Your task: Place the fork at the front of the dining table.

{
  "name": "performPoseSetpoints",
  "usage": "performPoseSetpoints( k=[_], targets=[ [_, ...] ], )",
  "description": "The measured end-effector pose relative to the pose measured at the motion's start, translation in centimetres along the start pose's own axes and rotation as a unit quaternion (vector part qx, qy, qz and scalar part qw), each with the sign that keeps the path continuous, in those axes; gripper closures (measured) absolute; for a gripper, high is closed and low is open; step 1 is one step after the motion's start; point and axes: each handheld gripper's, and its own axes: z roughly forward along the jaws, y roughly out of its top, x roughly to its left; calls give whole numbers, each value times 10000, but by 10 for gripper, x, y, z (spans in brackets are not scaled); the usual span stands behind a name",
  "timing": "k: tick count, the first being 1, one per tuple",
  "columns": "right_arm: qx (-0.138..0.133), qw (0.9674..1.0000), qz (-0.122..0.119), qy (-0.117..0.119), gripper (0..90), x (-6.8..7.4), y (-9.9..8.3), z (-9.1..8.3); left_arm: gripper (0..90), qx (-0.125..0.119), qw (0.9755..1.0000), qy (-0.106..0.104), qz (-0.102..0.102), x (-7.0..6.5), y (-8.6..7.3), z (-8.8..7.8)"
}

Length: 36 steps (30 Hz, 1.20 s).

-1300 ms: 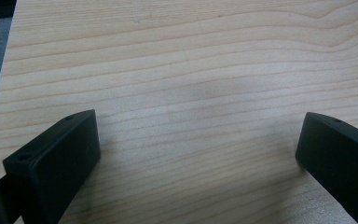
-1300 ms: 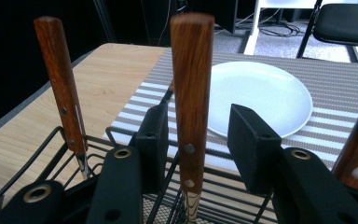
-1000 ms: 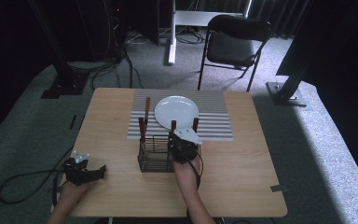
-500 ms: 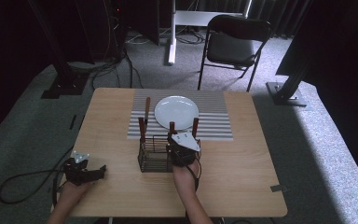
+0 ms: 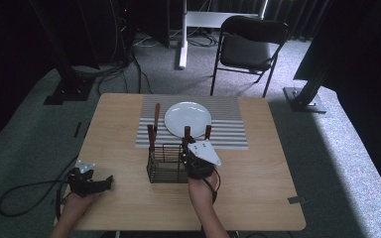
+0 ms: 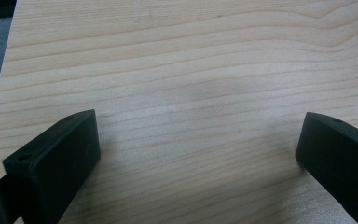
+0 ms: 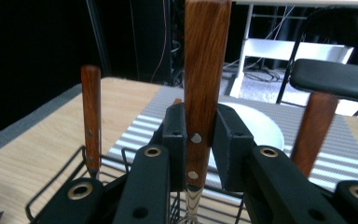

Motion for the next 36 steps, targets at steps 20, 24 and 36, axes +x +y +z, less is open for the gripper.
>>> performPoseSetpoints(
  k=[20, 24, 36],
  targets=[
    [-510, 9976, -18, -464, 761, -18, 48, -11, 0, 4, 10000, -3, 1, 0, 0, 0],
    [-589, 9970, 6, -506, 761, -22, 57, -9, 0, 1, 10000, -5, 0, 0, 0, 0],
    [-732, 9958, 74, -544, 761, -33, 85, 5, 0, 5, 10000, -4, 2, 0, 0, 0]
  ],
)
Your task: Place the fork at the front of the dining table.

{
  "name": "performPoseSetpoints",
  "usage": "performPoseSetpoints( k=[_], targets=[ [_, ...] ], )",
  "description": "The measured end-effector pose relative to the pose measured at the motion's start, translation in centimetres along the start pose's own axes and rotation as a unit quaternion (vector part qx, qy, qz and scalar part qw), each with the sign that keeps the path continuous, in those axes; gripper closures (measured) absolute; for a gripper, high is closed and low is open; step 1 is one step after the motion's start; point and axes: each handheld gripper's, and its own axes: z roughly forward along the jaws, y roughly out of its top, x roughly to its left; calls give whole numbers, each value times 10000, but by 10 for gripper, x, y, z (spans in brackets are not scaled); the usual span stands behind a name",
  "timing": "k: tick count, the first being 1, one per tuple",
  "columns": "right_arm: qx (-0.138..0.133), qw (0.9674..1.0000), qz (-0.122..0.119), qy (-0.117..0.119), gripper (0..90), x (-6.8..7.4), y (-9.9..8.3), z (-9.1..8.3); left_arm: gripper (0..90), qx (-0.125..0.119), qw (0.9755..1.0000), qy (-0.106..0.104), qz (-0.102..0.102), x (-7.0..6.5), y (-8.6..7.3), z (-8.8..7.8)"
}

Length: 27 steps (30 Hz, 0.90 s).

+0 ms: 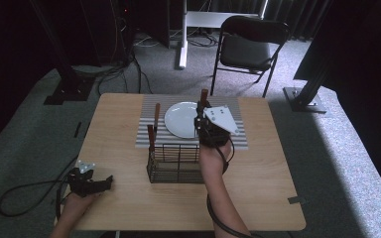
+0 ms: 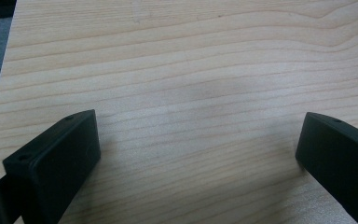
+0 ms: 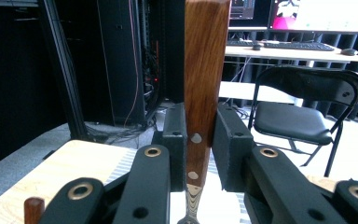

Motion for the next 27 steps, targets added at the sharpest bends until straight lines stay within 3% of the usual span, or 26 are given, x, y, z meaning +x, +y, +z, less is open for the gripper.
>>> performPoseSetpoints(
  k=[11, 27],
  targets=[
    [-23, 10000, 45, -4, 761, -8, 14, 20, 0, -1, 10000, 1, -1, 0, 0, 0],
    [118, 9996, -58, -248, 761, -36, 32, 57, 0, -4, 10000, 3, 3, 0, 0, 0]
  ],
)
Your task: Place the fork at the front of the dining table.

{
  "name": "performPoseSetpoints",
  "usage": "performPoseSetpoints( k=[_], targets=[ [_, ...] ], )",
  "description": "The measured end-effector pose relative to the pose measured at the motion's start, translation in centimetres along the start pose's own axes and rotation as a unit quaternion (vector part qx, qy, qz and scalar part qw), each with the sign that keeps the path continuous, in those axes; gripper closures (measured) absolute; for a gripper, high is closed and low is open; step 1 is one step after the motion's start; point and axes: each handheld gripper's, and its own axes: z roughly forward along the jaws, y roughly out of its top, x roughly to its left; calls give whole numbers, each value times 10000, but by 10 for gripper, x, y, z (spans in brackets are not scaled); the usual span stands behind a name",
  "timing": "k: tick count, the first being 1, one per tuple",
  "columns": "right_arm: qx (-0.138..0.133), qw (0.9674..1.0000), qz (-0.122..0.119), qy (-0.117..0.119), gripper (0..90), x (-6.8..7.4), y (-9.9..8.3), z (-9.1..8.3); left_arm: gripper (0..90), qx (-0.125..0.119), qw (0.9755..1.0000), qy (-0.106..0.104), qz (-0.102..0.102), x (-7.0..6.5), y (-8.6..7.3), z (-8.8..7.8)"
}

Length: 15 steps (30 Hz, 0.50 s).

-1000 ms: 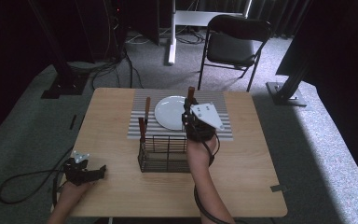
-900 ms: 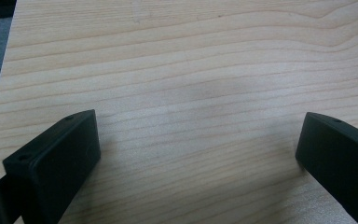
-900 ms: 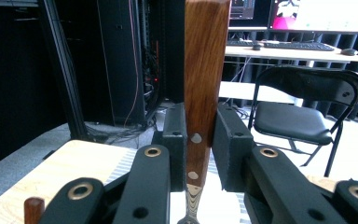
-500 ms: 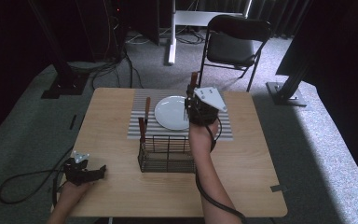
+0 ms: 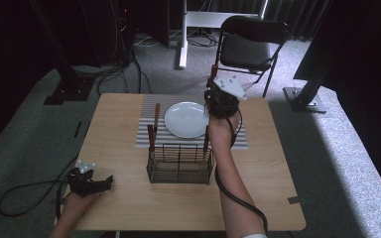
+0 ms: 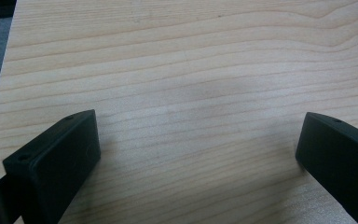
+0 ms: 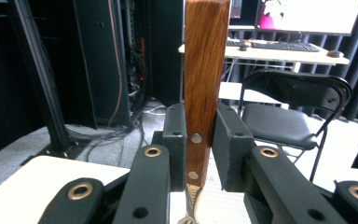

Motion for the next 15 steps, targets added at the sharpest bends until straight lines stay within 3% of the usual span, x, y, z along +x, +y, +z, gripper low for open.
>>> performPoseSetpoints(
  k=[6, 11, 15],
  targets=[
    [224, 9997, 19, -95, 761, -16, -6, 17, 0, -11, 10000, 1, -2, 0, 0, 0],
    [563, 9980, -78, -279, 761, -28, -23, 38, 0, -7, 10000, 4, -2, 0, 0, 0],
    [841, 9960, -19, -315, 761, -37, -37, 51, 0, -7, 10000, 0, -4, 0, 0, 0]
  ],
)
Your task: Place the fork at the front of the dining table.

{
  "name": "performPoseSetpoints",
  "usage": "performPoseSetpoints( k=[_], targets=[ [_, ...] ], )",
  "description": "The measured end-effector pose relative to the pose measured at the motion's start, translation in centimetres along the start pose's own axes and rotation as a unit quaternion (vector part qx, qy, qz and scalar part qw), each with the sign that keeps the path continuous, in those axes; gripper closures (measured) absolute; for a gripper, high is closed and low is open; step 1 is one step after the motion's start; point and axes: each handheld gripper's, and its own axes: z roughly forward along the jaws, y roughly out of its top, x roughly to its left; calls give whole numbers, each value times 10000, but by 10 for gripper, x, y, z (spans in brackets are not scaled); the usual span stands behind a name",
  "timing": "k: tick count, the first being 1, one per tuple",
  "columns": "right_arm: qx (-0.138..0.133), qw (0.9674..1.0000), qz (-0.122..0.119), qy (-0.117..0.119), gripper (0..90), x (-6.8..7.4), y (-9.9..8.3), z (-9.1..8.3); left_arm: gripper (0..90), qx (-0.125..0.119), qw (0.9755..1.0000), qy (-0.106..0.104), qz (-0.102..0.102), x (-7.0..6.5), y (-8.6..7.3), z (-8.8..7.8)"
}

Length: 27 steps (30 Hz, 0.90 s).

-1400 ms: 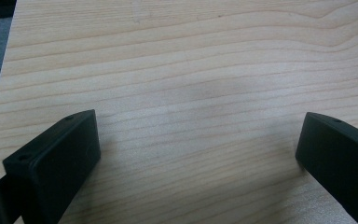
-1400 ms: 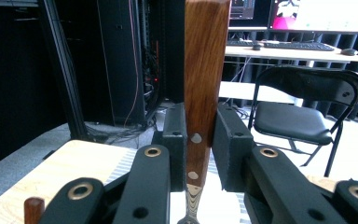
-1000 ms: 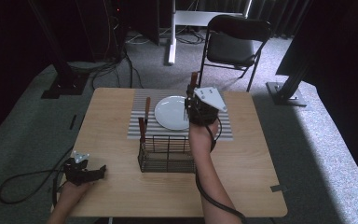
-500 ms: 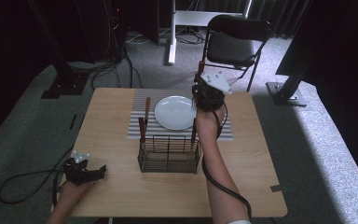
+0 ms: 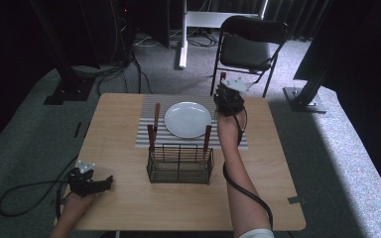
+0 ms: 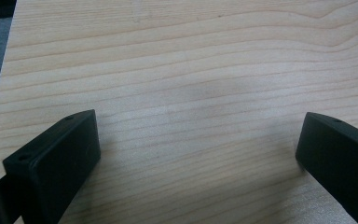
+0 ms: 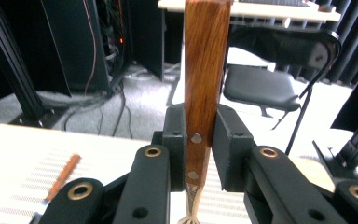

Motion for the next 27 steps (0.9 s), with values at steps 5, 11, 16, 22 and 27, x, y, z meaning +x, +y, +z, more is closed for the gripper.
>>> performPoseSetpoints(
  k=[5, 11, 16, 22, 27],
  targets=[
    [252, 9997, 36, -14, 761, -6, -13, 13, 0, 1, 10000, -1, 1, 0, 0, 0],
    [597, 9982, 38, -36, 761, -15, -32, 31, 0, -1, 10000, -1, -1, 0, 0, 0],
    [901, 9959, 44, -16, 761, -18, -47, 49, 0, 0, 10000, -1, -1, 0, 0, 0],
    [1193, 9929, -5, 25, 761, -16, -58, 65, 0, -2, 10000, -1, -5, 0, 0, 0],
    [1489, 9888, -48, 7, 761, -14, -66, 83, 0, 0, 10000, -11, 10, 0, 0, 0]
  ],
)
